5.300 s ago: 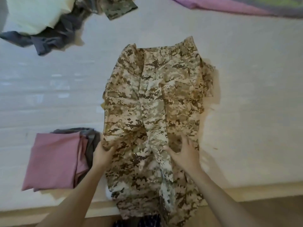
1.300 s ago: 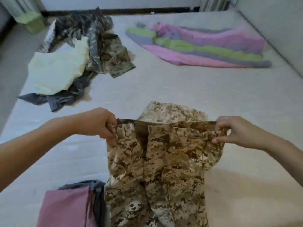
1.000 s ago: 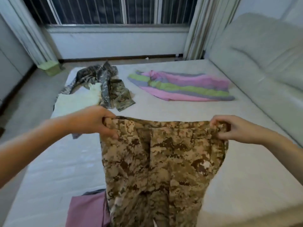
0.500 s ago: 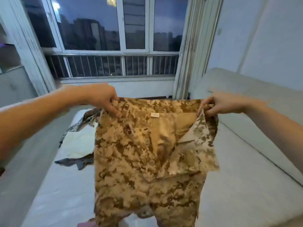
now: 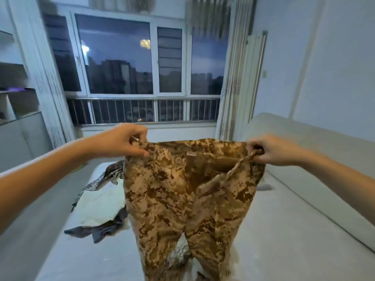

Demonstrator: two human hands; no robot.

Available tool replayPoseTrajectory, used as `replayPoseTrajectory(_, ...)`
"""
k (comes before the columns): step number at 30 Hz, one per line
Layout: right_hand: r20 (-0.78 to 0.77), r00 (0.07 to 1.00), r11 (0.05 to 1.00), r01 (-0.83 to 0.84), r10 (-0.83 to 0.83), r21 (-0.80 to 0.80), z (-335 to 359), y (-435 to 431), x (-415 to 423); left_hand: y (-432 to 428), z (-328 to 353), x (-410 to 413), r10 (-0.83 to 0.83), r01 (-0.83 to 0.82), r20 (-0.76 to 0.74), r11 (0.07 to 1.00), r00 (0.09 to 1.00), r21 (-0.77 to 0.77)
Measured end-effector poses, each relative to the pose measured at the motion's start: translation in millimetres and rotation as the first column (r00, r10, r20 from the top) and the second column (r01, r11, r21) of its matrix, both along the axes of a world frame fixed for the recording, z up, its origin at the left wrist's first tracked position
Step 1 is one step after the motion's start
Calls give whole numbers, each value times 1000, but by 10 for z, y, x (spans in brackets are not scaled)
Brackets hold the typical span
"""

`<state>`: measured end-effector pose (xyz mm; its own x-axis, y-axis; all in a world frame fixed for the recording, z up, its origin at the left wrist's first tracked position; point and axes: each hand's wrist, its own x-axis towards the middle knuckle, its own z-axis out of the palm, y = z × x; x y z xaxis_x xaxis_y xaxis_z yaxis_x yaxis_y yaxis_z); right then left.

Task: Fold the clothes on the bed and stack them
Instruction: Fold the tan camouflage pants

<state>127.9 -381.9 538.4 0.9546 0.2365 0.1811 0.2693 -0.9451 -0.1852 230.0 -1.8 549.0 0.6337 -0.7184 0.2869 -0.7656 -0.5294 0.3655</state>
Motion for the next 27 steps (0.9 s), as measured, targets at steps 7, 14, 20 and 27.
replayPoseTrajectory(7,-115,991,998,-60,63,25,-124,75,128,-101,-123,-16,-32,76,-118,916,993,393)
replayPoseTrajectory(14,-262,956,991,-133,129,3,-94,130,88,-290,-200,-113,-46,129,-169,844,985,520)
replayPoseTrajectory(20,-156,981,966,-77,118,246,114,-101,-111,-223,-54,-189,-131,170,-250,975,959,141)
replayPoseTrajectory(27,129,988,991,67,-82,114,139,-79,242,-523,45,85,62,-92,105,945,993,312)
